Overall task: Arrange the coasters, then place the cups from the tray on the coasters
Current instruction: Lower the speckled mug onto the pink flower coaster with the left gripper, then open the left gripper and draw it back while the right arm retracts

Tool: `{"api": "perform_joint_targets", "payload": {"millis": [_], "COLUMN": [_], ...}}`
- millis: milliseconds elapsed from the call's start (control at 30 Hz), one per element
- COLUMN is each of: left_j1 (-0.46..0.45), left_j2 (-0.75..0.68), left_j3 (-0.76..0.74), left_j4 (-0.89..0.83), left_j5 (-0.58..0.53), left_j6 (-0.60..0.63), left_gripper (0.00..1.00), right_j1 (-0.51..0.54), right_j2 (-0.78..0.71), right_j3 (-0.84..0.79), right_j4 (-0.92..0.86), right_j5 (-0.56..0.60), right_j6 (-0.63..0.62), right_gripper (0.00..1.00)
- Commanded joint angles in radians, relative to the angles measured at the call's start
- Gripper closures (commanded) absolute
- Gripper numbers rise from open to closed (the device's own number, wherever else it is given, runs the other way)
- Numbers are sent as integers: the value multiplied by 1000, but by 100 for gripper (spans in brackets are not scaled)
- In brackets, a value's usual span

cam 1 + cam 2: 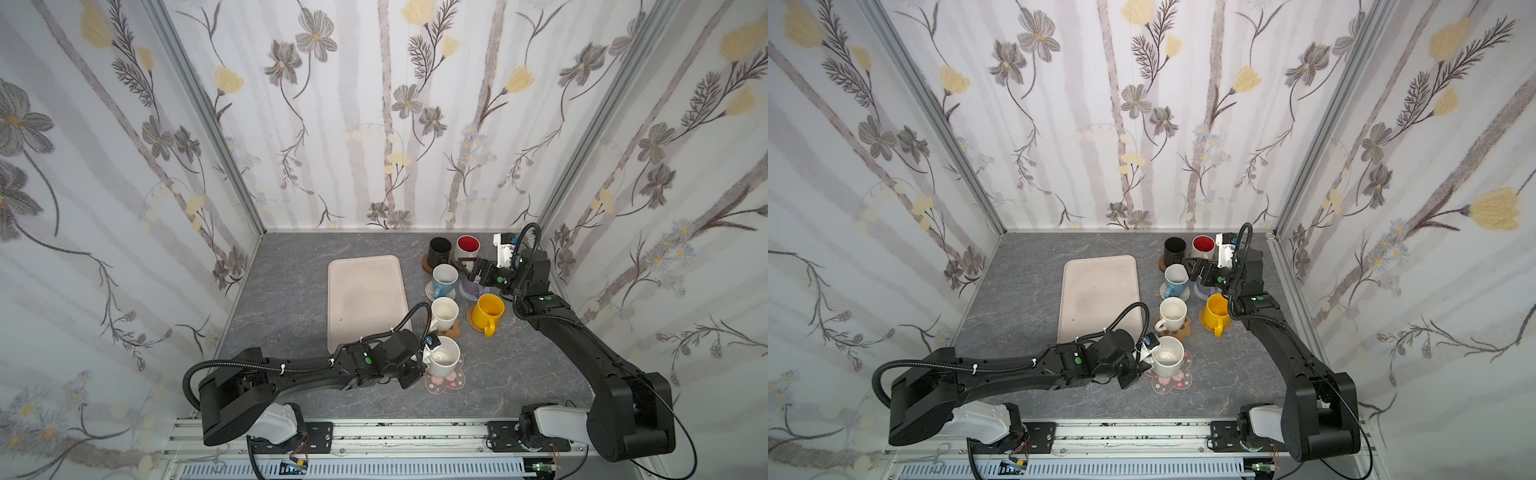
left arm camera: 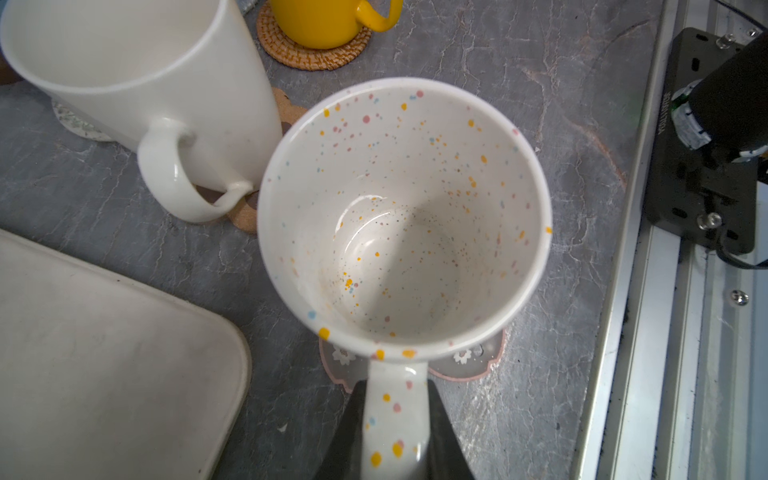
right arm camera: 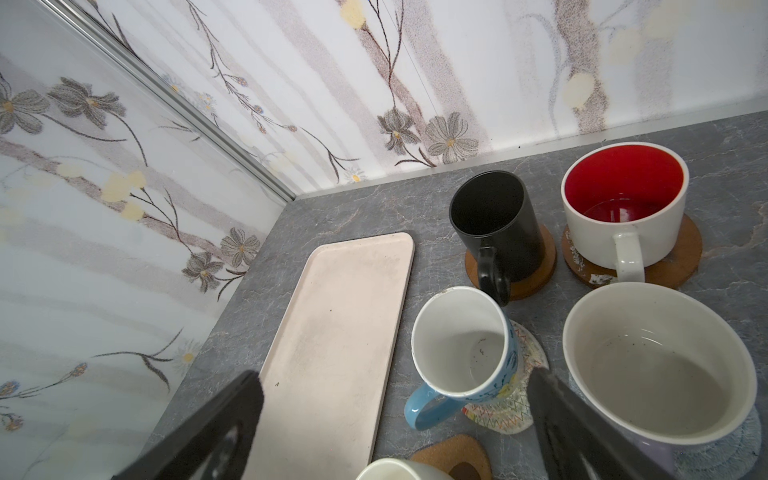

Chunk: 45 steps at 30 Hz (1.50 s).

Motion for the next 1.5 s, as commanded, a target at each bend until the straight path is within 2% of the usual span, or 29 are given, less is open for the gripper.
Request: {"api": "perform_joint_targets", "payload": {"millis": [0, 267, 333, 500, 667, 833, 933, 1033, 1100, 1133, 1167, 1333, 1467], "left_j1": [-1, -5, -7, -10, -10, -10, -10, -10, -6, -2, 5, 74, 198], "left_j2": [7, 8, 8, 7, 10, 3, -21, -76, -130, -153, -195, -313, -369], "left_j3": [-2, -20, -24, -23, -24, -22, -22, -25, -26, -25, -22, 26, 85], "left_j4": [128, 141, 142, 149, 154, 151, 150, 147, 144, 141, 136, 87, 53], "left_j5": [3, 1, -3, -3, -8, -9, -28, -65, -99, -115, -128, -202, -227], "left_j6": [-13, -32, -32, -31, -35, -43, -47, -47, -44, -42, -39, -26, -58], "left_gripper": [100, 100, 97, 85, 65, 51, 42, 29, 17, 6, 0, 0, 0], "right_j1": [-2, -6, -7, -7, -8, -10, -13, -15, -16, -16, -17, -28, -52], "right_j2": [3, -2, -3, -6, -14, -22, -30, -42, -51, -57, -66, -141, -230], "right_j3": [-2, -3, -3, -5, -5, -4, -3, -2, 1, 3, 3, -13, -76], "right_j4": [49, 49, 48, 46, 43, 38, 35, 29, 23, 19, 16, 23, 112], "right_j5": [-18, -17, -17, -20, -17, -13, -11, 0, 17, 31, 49, 196, 358], "right_j6": [8, 8, 8, 8, 6, 2, 1, -5, -14, -21, -24, -44, -72], "right_gripper": [0, 0, 0, 0, 0, 0, 0, 0, 0, 0, 0, 0, 0]}}
